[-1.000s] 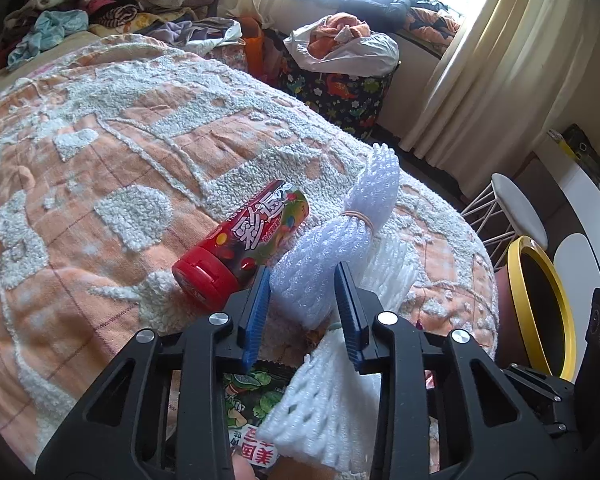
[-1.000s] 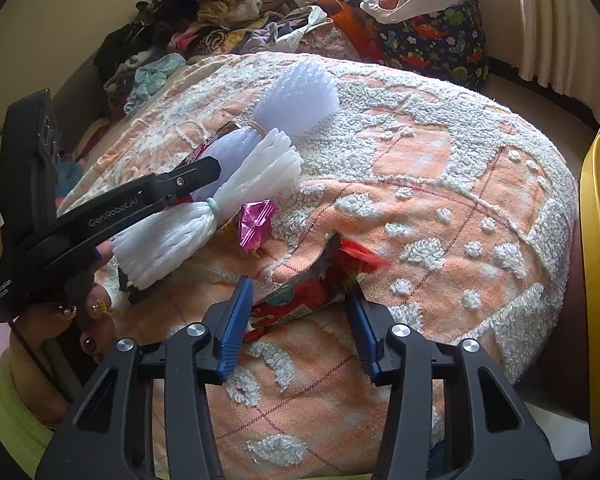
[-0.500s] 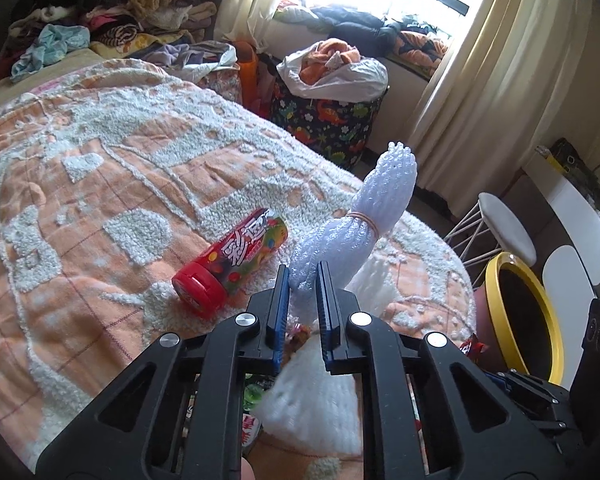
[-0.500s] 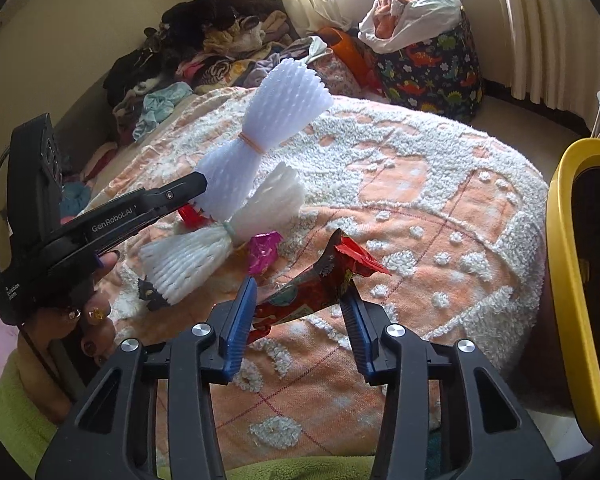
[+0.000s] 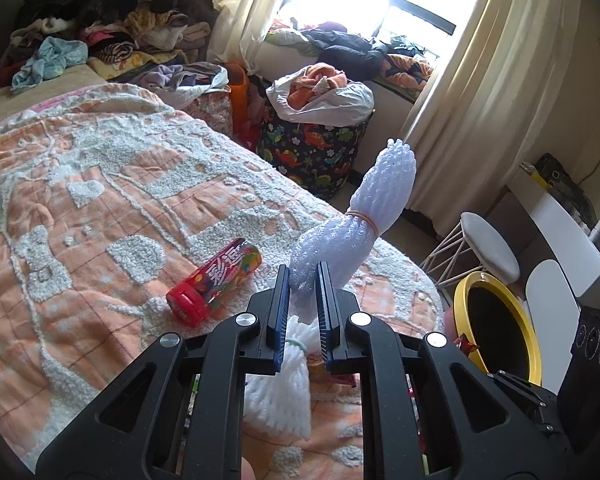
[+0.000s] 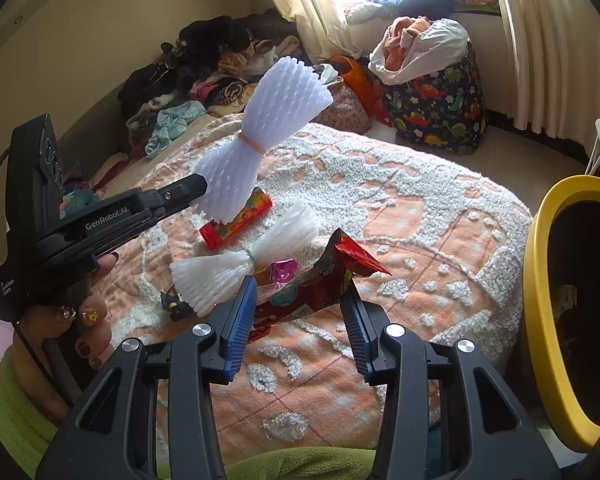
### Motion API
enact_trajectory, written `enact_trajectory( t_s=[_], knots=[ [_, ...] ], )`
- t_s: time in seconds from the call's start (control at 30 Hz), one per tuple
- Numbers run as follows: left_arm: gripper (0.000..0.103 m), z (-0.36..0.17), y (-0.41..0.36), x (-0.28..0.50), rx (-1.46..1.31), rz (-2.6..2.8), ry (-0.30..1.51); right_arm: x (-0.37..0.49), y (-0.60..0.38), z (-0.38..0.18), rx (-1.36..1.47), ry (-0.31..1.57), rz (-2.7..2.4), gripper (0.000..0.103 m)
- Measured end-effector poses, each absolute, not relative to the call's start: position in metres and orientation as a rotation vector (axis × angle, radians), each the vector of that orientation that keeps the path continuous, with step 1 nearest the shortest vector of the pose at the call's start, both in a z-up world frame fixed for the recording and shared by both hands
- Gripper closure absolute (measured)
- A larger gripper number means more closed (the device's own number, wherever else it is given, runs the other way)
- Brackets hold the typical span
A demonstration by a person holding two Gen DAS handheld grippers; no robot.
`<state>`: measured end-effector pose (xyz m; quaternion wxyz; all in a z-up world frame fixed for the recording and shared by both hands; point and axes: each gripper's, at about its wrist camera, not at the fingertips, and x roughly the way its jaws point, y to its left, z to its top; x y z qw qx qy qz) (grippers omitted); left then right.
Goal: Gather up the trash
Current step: 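Carry the white foam net and red wrapper over the bin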
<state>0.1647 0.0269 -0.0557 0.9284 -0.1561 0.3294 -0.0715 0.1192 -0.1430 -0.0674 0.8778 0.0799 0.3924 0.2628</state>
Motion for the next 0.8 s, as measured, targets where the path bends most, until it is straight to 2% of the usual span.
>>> enact_trajectory(
  t_s=[0.8],
  knots=[
    [0.095,-0.035,-0.017,0.153,-0.254,-0.211,0.659,0.111,-0.196,-0.032,0.236,0.723,0.485,0.062]
  ],
)
